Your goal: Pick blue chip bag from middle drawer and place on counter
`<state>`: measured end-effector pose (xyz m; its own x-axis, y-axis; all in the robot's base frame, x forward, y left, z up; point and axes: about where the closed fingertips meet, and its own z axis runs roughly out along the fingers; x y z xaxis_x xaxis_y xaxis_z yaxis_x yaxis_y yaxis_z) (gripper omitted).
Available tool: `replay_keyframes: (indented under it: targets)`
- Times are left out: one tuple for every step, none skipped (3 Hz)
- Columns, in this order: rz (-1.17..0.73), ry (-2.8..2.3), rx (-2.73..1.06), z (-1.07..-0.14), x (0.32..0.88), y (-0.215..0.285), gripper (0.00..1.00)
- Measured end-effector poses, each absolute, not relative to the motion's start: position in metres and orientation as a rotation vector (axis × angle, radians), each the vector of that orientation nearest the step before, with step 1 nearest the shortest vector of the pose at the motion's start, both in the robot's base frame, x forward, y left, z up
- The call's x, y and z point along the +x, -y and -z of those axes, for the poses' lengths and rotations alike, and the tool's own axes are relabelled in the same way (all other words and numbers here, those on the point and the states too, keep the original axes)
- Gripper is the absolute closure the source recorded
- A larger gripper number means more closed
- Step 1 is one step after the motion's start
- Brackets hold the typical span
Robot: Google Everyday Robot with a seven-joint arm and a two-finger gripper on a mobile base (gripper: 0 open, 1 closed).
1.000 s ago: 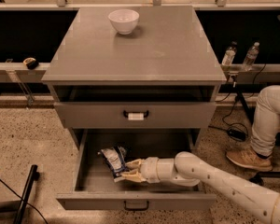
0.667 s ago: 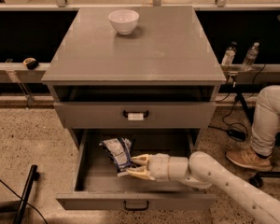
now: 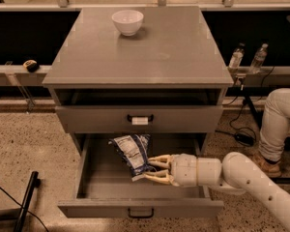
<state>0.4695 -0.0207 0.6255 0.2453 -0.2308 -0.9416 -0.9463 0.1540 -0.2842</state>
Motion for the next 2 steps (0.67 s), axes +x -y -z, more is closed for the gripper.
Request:
replay_keyframes:
  targets:
    - [-0.704, -1.244, -1.363, -0.668, 0.469, 0.043, 1.0]
    - [-0.643, -1.263, -1.414, -0.735, 0.493, 0.071, 1.0]
